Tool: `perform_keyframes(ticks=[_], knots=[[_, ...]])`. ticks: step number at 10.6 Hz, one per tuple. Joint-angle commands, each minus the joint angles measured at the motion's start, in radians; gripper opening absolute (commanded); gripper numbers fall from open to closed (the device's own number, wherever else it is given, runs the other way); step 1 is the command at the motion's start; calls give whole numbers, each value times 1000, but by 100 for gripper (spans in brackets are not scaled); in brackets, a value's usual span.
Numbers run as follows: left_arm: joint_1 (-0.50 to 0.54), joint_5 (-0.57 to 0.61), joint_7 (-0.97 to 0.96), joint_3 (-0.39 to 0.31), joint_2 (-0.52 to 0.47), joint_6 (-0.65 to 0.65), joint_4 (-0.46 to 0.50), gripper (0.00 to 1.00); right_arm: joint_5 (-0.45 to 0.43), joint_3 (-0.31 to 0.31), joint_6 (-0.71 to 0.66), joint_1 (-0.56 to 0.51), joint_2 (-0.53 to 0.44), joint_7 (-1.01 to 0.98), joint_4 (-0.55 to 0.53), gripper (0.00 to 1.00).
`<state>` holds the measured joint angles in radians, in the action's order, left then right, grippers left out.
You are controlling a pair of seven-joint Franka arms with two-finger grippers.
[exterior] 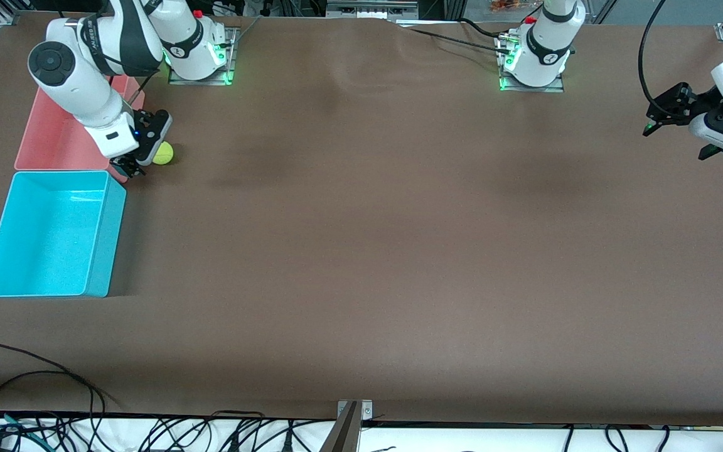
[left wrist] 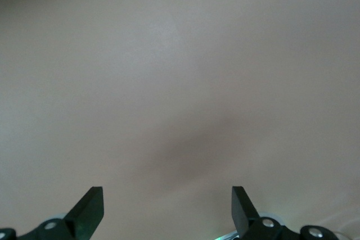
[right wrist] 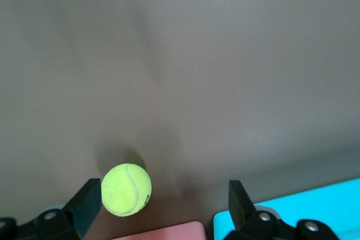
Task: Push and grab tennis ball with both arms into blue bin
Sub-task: 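Lower the open right gripper over the tennis ball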
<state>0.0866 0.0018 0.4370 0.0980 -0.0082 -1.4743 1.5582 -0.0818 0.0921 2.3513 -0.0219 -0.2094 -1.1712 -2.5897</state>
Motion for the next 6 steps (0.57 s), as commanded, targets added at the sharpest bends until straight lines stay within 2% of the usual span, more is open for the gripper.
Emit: perform_keyframes(ticks=[1,5,6], knots=[[-5,23,-15,2,2,20,-21,100,2,5,100,0,-19,-135,-88,100],[-5,29,-32,19,2,20,-21,100,4,-8,186,0,-12,-217,-184,100],[-5,29,-37,20,2,20,-21,100,4,-18,222,-1,17,-255,-196,100]])
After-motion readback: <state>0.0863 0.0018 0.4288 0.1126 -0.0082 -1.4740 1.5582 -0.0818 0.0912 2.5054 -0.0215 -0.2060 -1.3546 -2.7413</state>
